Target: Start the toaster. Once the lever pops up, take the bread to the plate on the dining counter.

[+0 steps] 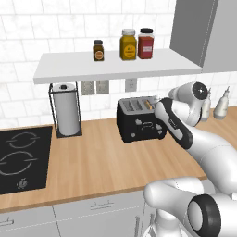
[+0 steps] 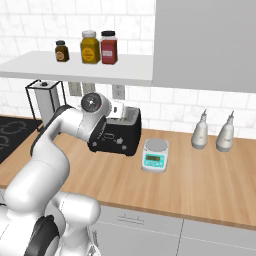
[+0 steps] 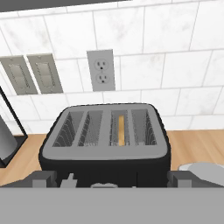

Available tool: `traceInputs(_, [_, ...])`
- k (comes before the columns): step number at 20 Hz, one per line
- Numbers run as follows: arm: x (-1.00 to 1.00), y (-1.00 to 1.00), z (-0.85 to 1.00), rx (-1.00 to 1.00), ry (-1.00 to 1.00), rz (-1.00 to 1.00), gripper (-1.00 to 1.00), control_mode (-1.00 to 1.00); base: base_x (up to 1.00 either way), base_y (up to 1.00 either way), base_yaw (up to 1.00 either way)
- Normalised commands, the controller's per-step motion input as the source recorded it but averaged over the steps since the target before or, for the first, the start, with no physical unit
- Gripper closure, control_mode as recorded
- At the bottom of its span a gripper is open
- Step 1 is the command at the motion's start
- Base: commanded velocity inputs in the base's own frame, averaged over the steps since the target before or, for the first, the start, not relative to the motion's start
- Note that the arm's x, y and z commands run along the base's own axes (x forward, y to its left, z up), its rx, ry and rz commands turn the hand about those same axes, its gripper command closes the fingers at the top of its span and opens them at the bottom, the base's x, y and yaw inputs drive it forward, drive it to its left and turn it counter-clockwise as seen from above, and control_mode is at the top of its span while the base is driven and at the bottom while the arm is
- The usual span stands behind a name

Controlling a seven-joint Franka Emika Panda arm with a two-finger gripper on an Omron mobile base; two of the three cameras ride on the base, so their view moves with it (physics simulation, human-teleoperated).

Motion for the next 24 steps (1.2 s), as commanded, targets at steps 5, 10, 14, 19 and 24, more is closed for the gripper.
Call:
traceInputs(5, [0.00, 0.00, 0.00, 0.00, 0.00, 0.00, -1.00, -1.00, 0.00, 0.00, 0.00])
traceInputs(10, [0.00, 0.00, 0.00, 0.00, 0.00, 0.00, -1.00, -1.00, 0.00, 0.00, 0.00])
traceInputs(14, [0.00, 0.00, 0.00, 0.00, 0.00, 0.00, -1.00, -1.00, 0.00, 0.00, 0.00])
traceInputs(19, [0.00, 0.00, 0.00, 0.00, 0.00, 0.00, -1.00, -1.00, 0.00, 0.00, 0.00])
traceInputs(24, [0.00, 0.00, 0.00, 0.00, 0.00, 0.00, -1.00, -1.00, 0.00, 0.00, 0.00])
